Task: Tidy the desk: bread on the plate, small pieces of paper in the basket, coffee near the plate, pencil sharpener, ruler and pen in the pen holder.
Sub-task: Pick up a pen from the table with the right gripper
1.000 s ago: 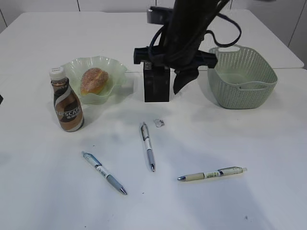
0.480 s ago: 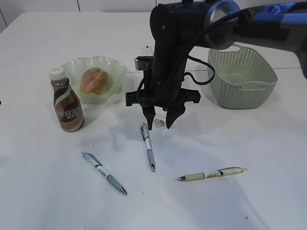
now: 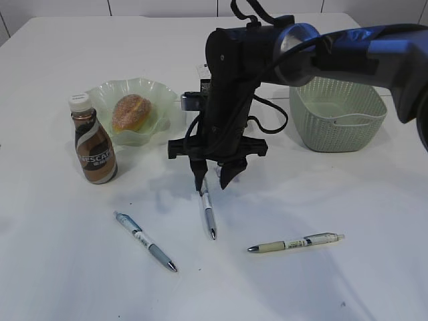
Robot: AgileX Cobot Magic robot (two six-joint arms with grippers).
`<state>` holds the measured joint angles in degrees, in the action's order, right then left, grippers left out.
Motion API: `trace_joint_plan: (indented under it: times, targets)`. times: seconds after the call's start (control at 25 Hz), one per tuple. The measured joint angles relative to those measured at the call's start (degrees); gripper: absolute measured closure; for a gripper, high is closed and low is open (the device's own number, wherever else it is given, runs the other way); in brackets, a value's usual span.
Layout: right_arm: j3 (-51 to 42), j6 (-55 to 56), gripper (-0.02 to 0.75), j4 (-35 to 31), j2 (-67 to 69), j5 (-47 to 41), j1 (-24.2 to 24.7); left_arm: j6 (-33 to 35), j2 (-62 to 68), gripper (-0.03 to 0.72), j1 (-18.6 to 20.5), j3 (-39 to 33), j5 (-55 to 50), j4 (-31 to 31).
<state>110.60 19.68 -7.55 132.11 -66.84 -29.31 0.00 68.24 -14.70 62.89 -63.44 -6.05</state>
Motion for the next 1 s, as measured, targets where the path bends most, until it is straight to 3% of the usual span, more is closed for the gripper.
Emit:
trace_joint_plan:
  times: [0.44,1.0]
  targets:
    - [0.00,-2.21,0.365,-2.71,0.00,4.87,0.00,0.00,0.00,0.286,0.00,0.00,-0.26,0.00]
    - [0.21,-2.42,0.365,-3.21,3.77,2.98,0.00,0.00,0.00,0.286,0.00,0.00,-0.38,0.08]
